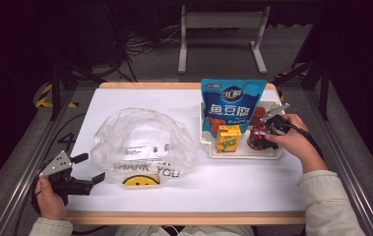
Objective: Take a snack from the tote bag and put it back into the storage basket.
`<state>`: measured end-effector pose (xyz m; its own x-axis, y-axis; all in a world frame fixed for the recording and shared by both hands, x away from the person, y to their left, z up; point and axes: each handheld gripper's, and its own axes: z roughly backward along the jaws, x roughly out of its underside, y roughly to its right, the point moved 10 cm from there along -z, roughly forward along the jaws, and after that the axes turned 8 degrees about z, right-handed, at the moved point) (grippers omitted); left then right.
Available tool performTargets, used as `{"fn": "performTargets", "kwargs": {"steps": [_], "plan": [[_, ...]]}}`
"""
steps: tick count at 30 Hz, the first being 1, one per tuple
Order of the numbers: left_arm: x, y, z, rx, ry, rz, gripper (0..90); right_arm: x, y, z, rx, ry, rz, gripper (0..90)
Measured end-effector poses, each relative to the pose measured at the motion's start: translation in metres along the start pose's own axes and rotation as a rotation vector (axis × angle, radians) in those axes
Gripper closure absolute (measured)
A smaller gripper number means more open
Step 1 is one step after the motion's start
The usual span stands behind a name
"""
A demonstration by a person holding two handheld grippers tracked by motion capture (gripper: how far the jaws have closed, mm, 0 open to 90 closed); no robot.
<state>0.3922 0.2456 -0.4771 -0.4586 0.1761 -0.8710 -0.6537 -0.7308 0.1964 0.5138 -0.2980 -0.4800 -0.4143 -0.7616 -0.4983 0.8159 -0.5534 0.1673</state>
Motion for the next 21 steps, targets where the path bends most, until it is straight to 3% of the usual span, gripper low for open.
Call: {"fn": "performTargets", "kwargs": {"steps": [21], "plan": [[0.0000,0.0001,-0.0001,0.002,0.001,0.004,1.3,0.0078,0.0057,0.0103,0.032,-0.014,-0.007,20.3]]}}
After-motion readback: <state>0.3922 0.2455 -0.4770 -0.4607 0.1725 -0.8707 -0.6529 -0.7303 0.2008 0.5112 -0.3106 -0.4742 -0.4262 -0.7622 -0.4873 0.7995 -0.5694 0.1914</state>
